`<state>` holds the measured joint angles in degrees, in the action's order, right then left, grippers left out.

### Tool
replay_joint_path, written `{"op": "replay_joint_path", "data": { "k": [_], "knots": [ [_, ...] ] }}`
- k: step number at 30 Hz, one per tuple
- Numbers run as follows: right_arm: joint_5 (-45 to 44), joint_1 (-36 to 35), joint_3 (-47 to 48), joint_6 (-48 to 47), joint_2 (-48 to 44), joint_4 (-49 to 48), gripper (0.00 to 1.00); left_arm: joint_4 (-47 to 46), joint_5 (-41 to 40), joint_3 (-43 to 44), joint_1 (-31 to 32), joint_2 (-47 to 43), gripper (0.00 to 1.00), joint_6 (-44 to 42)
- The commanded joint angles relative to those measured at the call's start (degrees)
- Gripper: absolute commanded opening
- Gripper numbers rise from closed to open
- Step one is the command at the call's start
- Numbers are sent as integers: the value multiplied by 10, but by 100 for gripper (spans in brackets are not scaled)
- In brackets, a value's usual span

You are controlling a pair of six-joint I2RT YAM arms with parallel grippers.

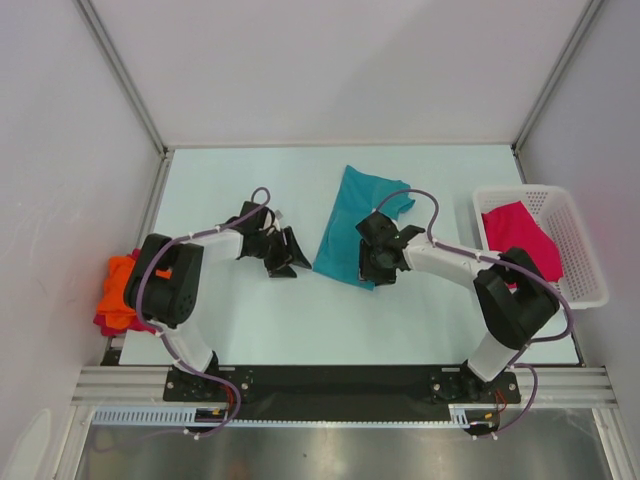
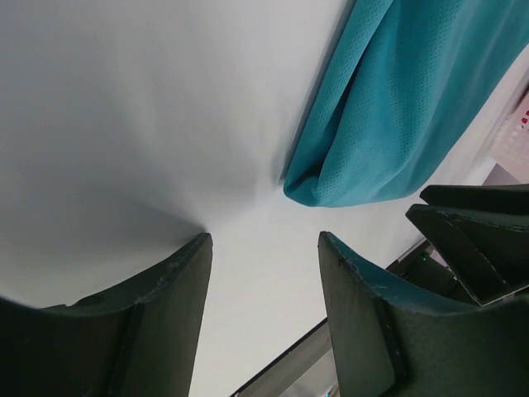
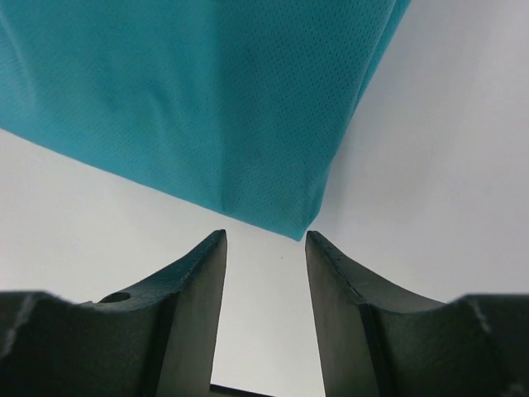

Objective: Fold and stack the t-shirts
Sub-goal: Grab one side of the 2/3 rectangular tshirt with both arms

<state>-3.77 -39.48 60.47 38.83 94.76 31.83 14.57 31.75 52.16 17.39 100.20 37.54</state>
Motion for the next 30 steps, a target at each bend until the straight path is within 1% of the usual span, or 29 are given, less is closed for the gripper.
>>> {"op": "replay_joint_path", "data": {
  "k": [1, 19, 30],
  "knots": [
    [-12, -1, 4, 5, 12, -20, 50, -26, 2, 5, 5, 11, 60, 5],
    [-16, 29, -21, -2, 18, -36, 51, -18, -3, 99, 32, 76, 60, 24],
    [8, 31, -39, 10, 55, -84, 51, -28, -8, 100, 49, 100, 60, 33]
  ]
}}
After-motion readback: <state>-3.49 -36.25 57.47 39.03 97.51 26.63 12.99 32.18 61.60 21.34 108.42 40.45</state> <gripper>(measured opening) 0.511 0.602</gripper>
